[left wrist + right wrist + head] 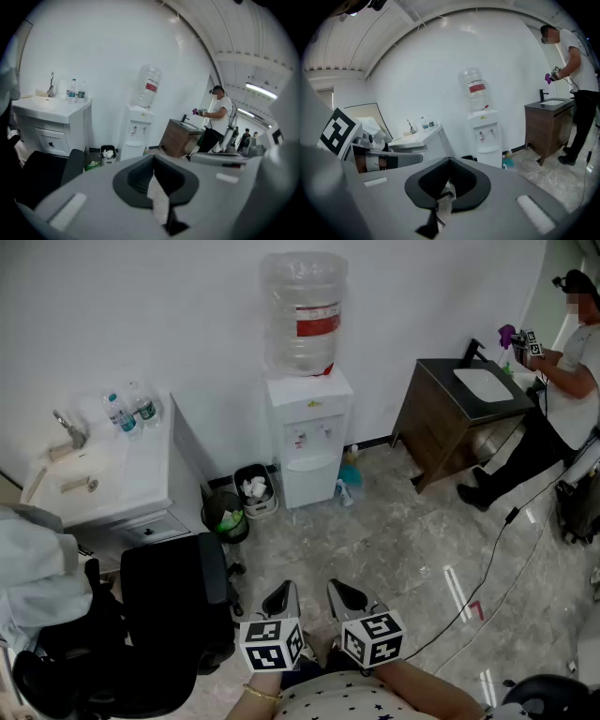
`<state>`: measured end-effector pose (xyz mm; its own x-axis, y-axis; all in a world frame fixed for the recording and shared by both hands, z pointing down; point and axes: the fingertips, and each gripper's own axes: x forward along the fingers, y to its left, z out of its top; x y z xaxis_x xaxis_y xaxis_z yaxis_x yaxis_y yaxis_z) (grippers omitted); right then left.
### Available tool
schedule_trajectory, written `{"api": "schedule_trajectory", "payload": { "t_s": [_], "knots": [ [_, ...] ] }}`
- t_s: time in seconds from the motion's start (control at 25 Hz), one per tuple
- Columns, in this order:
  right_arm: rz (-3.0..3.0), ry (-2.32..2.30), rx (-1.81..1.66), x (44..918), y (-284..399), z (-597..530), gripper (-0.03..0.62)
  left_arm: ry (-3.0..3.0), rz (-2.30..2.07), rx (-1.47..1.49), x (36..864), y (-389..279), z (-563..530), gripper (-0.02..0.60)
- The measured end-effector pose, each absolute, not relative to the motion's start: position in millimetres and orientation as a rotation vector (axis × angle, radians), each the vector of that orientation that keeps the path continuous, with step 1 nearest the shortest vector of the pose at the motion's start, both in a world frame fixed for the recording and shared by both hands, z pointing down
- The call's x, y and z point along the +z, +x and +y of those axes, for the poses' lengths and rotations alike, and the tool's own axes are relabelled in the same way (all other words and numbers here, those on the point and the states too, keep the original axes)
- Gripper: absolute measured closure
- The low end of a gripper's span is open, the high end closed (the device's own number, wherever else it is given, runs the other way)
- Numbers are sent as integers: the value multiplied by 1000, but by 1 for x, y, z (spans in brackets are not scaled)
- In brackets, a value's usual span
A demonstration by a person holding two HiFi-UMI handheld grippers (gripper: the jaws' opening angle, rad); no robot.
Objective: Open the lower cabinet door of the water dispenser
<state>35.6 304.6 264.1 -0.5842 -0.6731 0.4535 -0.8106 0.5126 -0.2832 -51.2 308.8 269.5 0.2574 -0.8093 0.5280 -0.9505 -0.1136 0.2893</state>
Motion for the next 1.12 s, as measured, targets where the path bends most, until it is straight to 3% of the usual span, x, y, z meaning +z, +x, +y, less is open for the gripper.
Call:
{"api": "schedule_trajectory", "payload": {
  "t_s": [0.52,1.12],
  "knots": [
    [-2424,1287,765,291,44,233,595,1941,-1568,357,296,-51,237,575],
    [-2419,1074,751,330,97,-3,595,1775,-1675,341,342,6,20,575]
  ]
}}
